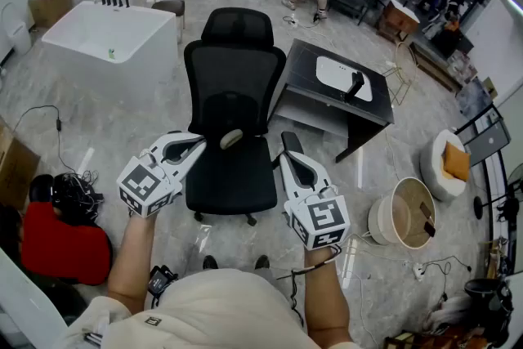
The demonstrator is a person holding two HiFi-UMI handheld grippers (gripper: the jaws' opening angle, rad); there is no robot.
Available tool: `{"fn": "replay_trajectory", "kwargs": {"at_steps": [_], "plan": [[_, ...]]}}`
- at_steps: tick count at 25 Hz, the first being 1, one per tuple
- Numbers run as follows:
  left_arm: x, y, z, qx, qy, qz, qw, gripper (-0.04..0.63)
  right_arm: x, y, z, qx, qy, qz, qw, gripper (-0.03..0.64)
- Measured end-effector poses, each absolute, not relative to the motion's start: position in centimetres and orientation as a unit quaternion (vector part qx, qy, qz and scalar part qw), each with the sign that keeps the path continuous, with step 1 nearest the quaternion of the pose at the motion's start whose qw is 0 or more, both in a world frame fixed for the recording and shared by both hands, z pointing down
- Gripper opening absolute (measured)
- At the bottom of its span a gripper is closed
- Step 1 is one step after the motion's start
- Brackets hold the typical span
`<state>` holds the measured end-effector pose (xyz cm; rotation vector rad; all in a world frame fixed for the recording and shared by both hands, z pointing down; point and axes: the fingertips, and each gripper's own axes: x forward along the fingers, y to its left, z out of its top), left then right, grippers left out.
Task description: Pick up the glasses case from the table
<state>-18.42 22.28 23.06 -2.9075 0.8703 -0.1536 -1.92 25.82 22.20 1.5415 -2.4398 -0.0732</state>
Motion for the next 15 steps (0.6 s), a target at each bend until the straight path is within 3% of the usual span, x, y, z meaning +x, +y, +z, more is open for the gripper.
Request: {"fn": "replay_trajectory", "kwargs": {"at_steps": [15], "plan": [[-17.0, 18.6, 24.8, -0.960, 0.276, -0.049, 0.031, 0.023, -2.1, 22.2, 23.7, 0.522, -0.841, -0.010, 0.142, 0.023]]}}
